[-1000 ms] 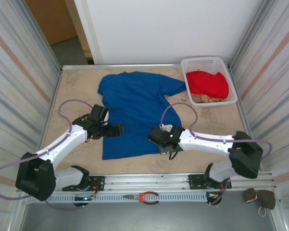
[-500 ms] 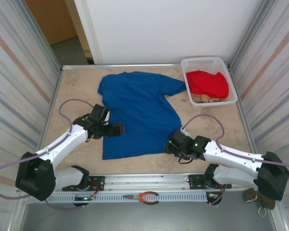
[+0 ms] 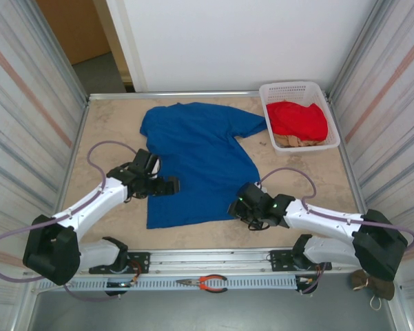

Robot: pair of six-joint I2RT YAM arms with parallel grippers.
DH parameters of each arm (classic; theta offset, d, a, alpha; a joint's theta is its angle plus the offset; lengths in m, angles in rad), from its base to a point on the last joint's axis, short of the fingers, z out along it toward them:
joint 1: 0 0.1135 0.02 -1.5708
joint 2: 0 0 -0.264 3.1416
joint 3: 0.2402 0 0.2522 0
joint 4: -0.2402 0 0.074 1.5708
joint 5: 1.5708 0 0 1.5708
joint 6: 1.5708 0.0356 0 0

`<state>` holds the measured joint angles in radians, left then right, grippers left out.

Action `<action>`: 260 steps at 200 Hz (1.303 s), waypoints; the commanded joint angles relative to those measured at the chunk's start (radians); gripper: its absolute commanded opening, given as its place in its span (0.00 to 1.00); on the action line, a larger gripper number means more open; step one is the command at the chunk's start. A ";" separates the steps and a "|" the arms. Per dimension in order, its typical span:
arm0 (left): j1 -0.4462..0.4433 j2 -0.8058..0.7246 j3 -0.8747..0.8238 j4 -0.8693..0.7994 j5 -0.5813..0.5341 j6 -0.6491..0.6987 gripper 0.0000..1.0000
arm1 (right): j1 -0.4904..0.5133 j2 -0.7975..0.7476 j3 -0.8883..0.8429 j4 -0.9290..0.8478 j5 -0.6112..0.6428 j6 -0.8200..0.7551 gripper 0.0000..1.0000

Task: Fold the inside-out t-shirt

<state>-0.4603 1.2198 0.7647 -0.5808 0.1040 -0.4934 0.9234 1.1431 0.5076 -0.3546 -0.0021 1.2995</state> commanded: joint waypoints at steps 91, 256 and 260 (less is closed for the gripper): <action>-0.006 0.001 0.020 -0.001 -0.009 0.018 0.99 | 0.011 0.043 -0.034 0.056 -0.018 0.075 0.58; -0.009 -0.032 0.010 0.002 -0.015 0.054 0.99 | -0.089 -0.026 0.018 0.033 -0.049 -0.001 0.00; -0.013 -0.036 0.010 0.002 -0.014 0.063 0.99 | -0.088 -0.035 0.023 0.028 -0.049 -0.002 0.00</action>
<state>-0.4606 1.2179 0.7666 -0.5785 0.1032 -0.4812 0.8375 1.1641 0.4812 -0.2817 -0.0410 1.3239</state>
